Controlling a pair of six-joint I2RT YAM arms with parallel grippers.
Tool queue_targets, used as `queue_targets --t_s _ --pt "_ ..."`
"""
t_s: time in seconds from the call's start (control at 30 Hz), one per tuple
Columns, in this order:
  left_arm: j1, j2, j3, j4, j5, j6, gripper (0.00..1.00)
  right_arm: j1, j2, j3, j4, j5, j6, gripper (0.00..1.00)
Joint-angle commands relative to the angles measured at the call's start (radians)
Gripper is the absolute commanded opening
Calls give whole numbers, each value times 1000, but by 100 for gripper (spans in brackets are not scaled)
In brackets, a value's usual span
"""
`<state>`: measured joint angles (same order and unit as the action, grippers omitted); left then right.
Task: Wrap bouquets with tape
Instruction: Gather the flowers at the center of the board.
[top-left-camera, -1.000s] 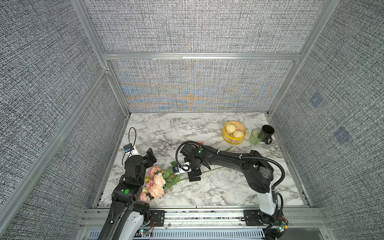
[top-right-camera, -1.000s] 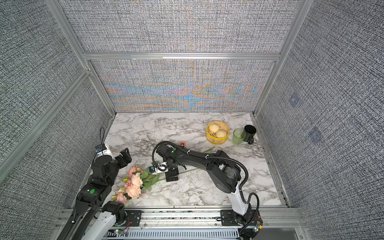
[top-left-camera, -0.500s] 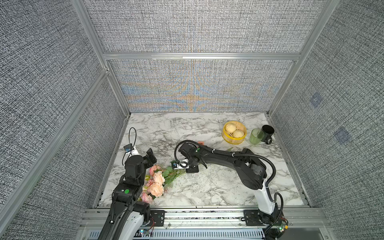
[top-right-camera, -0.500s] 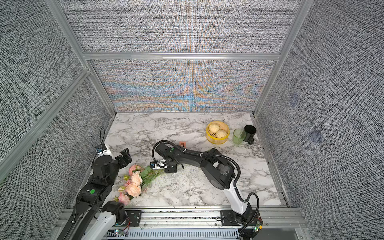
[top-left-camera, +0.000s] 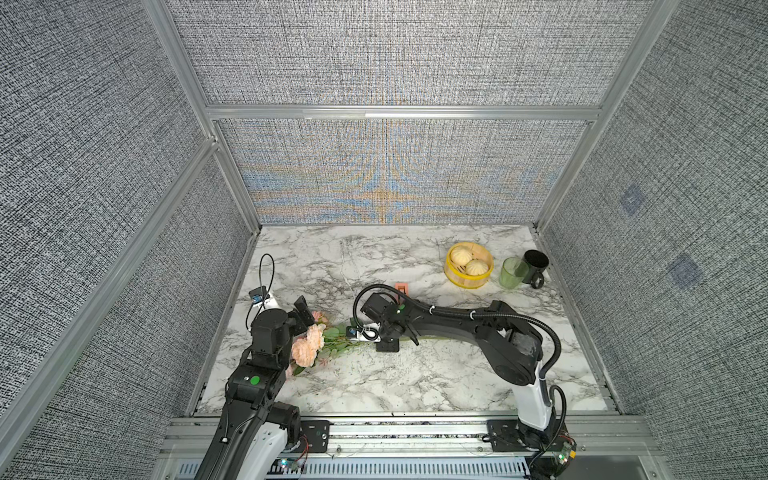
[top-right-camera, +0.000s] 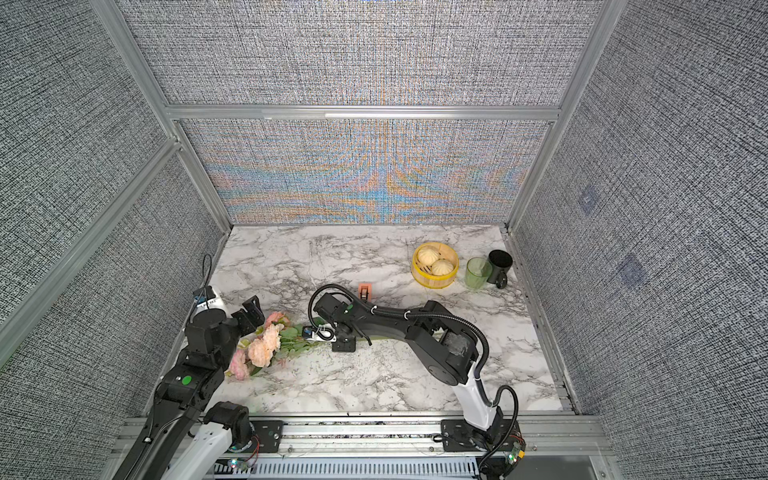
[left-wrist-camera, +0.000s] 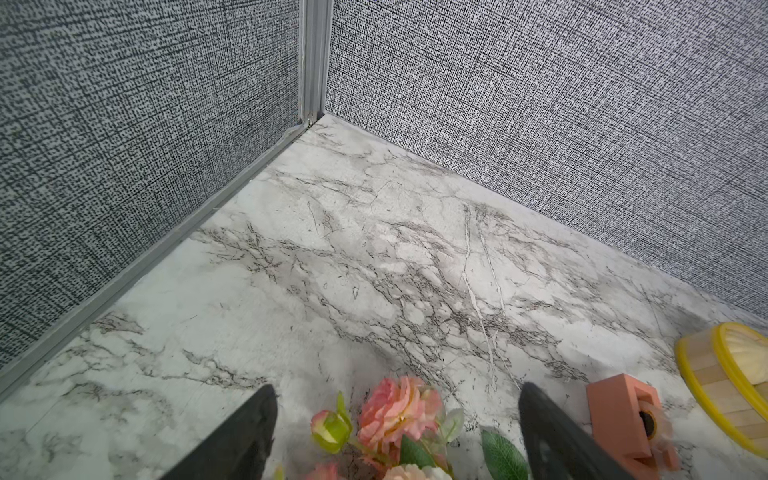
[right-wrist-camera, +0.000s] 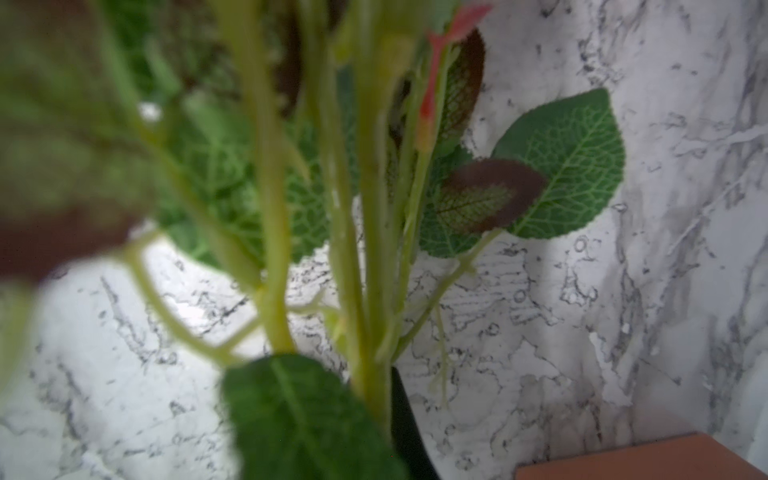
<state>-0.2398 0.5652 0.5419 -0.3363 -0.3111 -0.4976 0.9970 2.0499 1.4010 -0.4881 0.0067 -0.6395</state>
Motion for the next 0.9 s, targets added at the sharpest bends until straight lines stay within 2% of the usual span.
queue_targets --t_s 0.0,0.03,0.17,0.23,0.43,0.6,0.67,0.73,0.77,0.83,0.87 --pt "0 9 17 40 31 -4 90 3 -7 -41 -119 -63 -63 7" --pt "0 12 22 40 38 -8 90 2 -16 -40 -113 -66 -72 10" --pt "0 23 36 48 72 -10 92 3 -48 -9 -132 -62 -86 36" --pt "0 28 39 53 77 -12 96 4 -65 -1 -138 -65 -87 46" --pt "0 38 50 47 94 -6 96 20 -111 36 -209 -38 -72 63" --pt "0 46 60 56 120 -11 100 16 -199 83 -271 -54 15 73" --pt "0 65 72 57 156 -10 100 -6 -262 66 -229 -71 114 75" --pt "0 95 79 84 230 11 100 -51 -330 26 -144 -85 274 76" --pt "-1 114 68 131 294 48 100 -84 -365 -3 -81 -92 394 76" --pt "0 166 50 224 398 20 100 -155 -417 -65 24 -99 660 75" --pt "0 206 45 270 454 2 100 -199 -433 -95 61 -151 797 71"
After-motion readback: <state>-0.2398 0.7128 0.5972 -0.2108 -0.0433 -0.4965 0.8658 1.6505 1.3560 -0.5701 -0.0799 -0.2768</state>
